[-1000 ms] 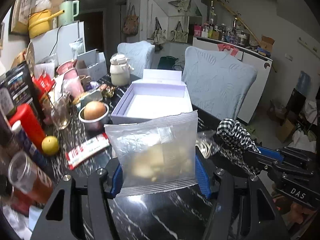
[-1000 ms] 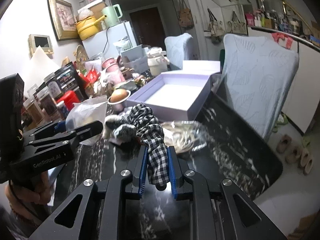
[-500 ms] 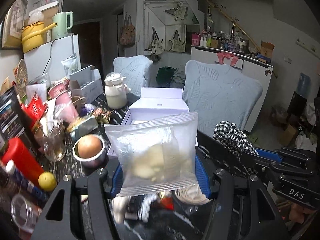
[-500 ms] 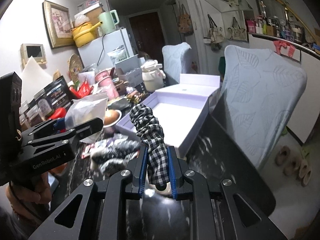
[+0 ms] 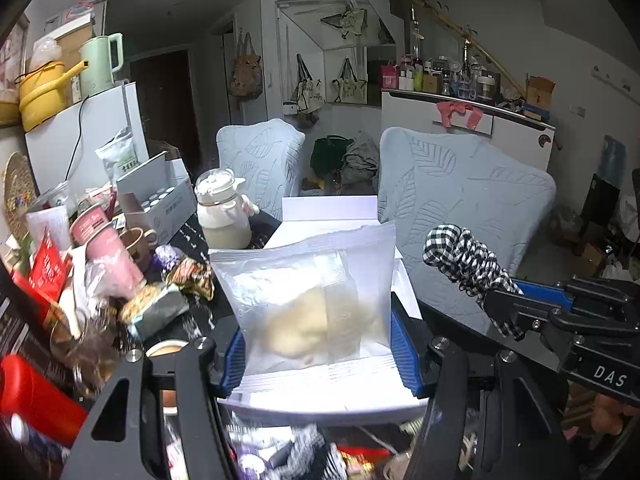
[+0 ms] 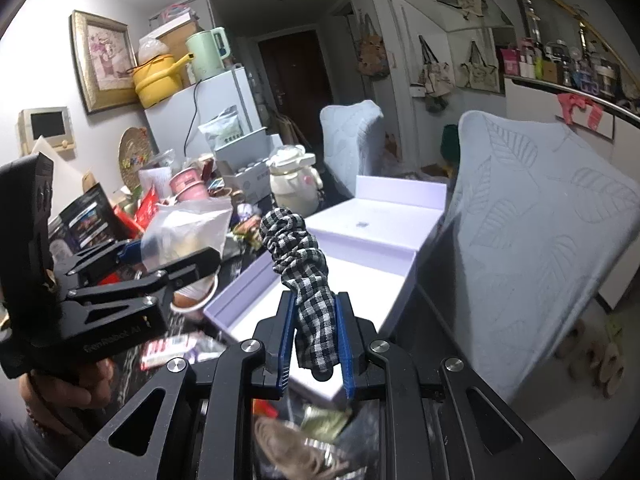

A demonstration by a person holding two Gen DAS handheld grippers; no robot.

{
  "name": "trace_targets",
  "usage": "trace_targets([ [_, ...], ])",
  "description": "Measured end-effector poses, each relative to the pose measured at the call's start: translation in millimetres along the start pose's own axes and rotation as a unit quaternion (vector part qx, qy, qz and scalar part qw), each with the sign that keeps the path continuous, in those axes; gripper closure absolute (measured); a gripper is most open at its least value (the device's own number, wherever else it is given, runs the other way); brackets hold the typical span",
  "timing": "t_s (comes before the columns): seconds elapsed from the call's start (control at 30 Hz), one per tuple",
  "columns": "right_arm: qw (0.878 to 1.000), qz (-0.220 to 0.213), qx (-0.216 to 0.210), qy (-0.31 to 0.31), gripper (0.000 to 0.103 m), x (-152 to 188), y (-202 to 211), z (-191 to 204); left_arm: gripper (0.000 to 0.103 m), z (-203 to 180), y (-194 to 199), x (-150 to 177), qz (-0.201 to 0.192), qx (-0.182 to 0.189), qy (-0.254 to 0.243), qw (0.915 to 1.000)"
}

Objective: Organize soft objects
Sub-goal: 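Carry the zip bag with the left gripper into the box while the right carries the scrunchie there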

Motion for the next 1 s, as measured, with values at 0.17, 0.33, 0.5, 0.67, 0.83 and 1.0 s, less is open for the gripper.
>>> trace_targets([
  [0.17, 1.0, 0.002, -0.004, 0.008, 0.083, -20, -26, -6, 0.043, 2, -29, -13, 0.006, 0.003, -0.005, 1.0],
  [0.33, 1.0, 0.004, 0.006, 0.023, 0.083, -37, -54, -13, 0.043, 5, -60, -24, 0.016, 0.008, 0.001, 0.9998],
  [0.5, 0.999, 0.018, 0.01, 0.024, 0.083, -44, -81, -22, 0.043, 11, -85, -28, 0.026, 0.002, -0.001, 0.9997],
  [0.67, 0.999, 0.04, 0.009, 0.012, 0.083, -44, -107, -34, 0.043, 17, -108, -28, 0.037, -0.008, -0.002, 0.9993],
  [0.83, 0.998, 0.063, 0.007, 0.003, 0.083, -40, -125, -41, 0.043, 18, -129, -22, 0.055, -0.014, -0.01, 0.9983],
  [1.0, 0.997, 0.078, 0.011, 0.006, 0.083, -36, -140, -45, 0.043, 18, -147, -14, 0.077, -0.017, -0.014, 0.9968],
])
Point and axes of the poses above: each gripper's, at about its wrist camera, not at the fingertips, and y roughly against the way its jaws point, z to its left, x to its underside, the point moved 1 cm from there along -y, roughly the way its jaws point, and after that the axes turned 10 degrees about -z, right-handed, at the moved point
